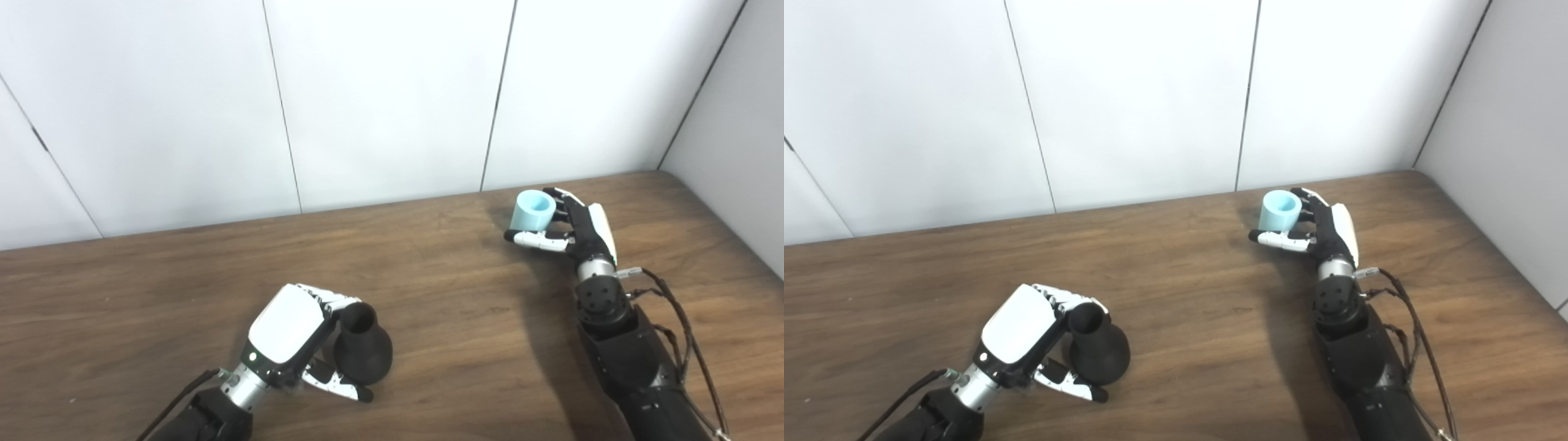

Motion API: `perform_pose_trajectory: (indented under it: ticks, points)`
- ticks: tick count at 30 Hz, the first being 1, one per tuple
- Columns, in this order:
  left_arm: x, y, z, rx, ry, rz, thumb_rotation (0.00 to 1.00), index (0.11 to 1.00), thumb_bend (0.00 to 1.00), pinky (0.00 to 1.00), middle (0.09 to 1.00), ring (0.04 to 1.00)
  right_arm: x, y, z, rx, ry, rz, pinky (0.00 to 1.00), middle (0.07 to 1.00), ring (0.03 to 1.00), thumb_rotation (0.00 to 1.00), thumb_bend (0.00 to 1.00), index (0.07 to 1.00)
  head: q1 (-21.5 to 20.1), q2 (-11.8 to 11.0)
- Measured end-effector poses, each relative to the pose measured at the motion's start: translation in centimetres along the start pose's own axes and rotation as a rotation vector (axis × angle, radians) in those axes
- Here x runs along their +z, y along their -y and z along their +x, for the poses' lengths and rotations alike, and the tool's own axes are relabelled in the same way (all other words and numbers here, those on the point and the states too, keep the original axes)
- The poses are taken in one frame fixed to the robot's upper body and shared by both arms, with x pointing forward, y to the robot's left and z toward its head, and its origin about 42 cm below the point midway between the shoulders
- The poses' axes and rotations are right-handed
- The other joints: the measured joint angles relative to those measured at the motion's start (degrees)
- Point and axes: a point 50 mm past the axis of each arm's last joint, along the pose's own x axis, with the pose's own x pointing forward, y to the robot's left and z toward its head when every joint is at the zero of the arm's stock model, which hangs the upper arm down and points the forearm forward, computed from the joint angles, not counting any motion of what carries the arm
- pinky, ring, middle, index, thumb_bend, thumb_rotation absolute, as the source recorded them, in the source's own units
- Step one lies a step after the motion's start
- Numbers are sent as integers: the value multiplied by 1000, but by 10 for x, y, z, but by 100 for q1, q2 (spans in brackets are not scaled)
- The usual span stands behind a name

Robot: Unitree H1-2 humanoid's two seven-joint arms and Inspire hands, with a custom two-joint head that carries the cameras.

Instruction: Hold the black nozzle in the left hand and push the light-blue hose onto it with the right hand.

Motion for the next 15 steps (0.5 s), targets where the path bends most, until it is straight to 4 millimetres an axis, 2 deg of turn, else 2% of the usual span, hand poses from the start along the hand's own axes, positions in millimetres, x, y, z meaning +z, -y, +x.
perform_pose_trajectory:
  ticks: [9, 13, 15]
  points:
    - [0, 0, 0, 0, 0, 0, 0, 526, 514, 243, 408, 314, 0, -5, -2, -10, 12, 10, 659, 754, 723, 202, 913, 765, -9, 0]
    - [0, 0, 0, 0, 0, 0, 0, 526, 514, 244, 409, 313, 0, -7, -3, -23, 15, 15, 572, 679, 642, 121, 886, 685, 0, 0]
    - [0, 0, 0, 0, 1, 1, 0, 527, 515, 255, 412, 324, -1, -8, -3, -33, 17, 19, 528, 639, 601, 67, 830, 631, -9, 9]
